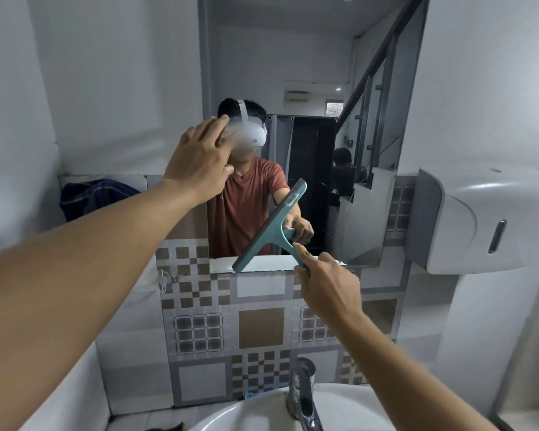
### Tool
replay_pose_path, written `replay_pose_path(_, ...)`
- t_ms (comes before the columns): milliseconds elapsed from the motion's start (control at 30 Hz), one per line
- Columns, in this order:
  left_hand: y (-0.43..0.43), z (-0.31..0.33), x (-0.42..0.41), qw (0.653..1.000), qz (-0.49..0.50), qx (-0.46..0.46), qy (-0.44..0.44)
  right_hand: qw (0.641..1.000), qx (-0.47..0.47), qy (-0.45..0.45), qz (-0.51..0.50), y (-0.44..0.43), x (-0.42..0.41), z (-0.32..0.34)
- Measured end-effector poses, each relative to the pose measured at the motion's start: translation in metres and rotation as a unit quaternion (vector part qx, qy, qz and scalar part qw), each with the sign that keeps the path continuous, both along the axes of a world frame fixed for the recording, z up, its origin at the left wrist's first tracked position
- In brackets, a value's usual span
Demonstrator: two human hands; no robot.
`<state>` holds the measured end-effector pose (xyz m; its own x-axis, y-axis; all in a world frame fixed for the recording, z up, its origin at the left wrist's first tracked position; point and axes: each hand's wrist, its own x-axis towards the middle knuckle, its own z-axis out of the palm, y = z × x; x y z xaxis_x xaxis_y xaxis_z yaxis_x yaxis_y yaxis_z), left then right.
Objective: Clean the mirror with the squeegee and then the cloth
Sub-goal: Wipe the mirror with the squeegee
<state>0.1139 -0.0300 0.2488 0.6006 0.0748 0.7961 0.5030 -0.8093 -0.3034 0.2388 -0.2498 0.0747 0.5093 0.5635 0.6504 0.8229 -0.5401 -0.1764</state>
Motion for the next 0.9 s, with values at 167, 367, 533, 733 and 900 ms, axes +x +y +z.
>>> replay_pose_path(167,-0.001,-0.005,0.004,1.000,0.013,0.007,0.009,0.998,0.006,-0.048,-0.037,-0.026,0.033,0.003)
replay_pose_path(367,-0.002,-0.007,0.004,1.000,0.001,0.009,0.000,0.996,0.036,-0.003,-0.080,-0.044,0.053,-0.012)
replay_pose_path(533,-0.005,-0.006,0.004,1.000,-0.004,0.006,0.002,0.988,0.073,0.081,-0.106,-0.045,0.052,-0.026)
replay_pose_path(733,-0.005,-0.006,0.004,1.000,-0.001,-0.001,0.003,0.976,0.107,0.163,-0.100,-0.043,0.051,-0.036)
replay_pose_path(900,-0.003,-0.006,0.004,1.000,-0.005,-0.001,0.005,0.949,0.161,0.252,-0.103,-0.045,0.050,-0.047)
